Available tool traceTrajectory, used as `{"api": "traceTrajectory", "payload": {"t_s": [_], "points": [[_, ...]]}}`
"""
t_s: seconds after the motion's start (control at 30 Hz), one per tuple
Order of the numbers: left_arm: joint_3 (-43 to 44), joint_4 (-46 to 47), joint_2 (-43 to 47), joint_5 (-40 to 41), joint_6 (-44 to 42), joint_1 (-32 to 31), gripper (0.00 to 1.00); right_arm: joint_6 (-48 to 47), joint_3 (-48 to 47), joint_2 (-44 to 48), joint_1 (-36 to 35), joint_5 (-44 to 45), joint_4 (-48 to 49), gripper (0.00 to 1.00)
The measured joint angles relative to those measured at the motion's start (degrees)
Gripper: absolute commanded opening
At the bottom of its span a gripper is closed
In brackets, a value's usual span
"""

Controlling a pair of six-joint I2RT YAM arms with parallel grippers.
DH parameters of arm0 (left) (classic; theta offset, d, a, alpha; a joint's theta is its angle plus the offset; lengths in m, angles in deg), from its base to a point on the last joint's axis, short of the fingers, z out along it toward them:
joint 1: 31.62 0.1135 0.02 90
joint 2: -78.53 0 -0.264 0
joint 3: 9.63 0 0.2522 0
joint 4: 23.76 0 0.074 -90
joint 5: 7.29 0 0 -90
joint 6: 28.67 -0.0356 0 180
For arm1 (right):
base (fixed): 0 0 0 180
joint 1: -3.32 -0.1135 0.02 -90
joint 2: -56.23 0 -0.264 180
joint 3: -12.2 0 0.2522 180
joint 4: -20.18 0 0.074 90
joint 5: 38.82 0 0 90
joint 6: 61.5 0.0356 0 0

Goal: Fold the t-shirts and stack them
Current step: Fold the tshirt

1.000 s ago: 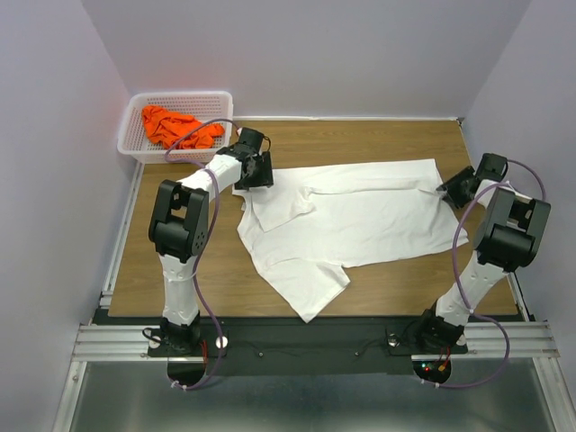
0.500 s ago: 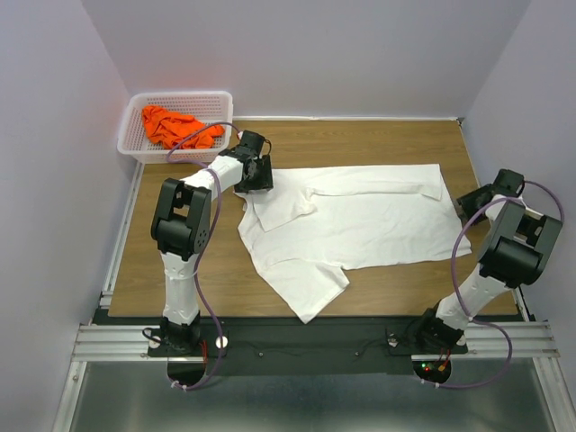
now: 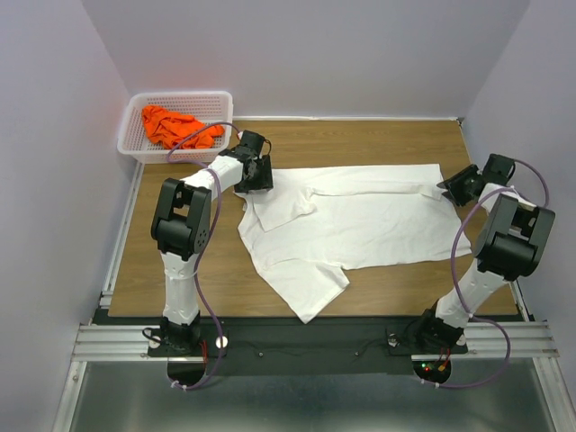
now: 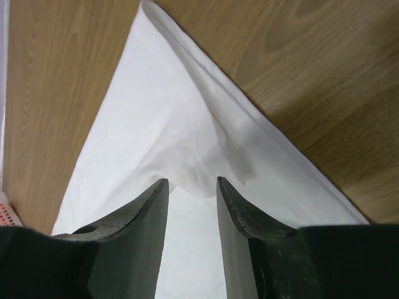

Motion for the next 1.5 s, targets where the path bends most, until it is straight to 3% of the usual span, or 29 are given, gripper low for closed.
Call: {"api": "traceTrajectory", "payload": {"t_s": [0.23, 0.93, 1.23, 1.5], "points": [[0.00, 0.02, 0.00, 0.02, 0.00, 0.00, 0.76, 0.24, 0.07, -3.89, -0.37, -1.09, 0.37, 0.43], [-0.72, 0.04, 0.00, 0.00, 0.02, 0.00, 0.76, -0.46, 1.31, -4.09, -0.46, 1.62, 1.20, 0.41], [-0.72, 0.04, -0.26, -0.02, 0.02, 0.00, 0.76, -0.81, 1.29, -4.09, -1.14, 0.68, 1.20, 0.26], [-0.72, 0.13, -0.55, 0.02, 0.00, 0.00, 0.75, -2.19, 1.29, -4.09, -1.16, 4.07, 1.18, 0.01]]}}
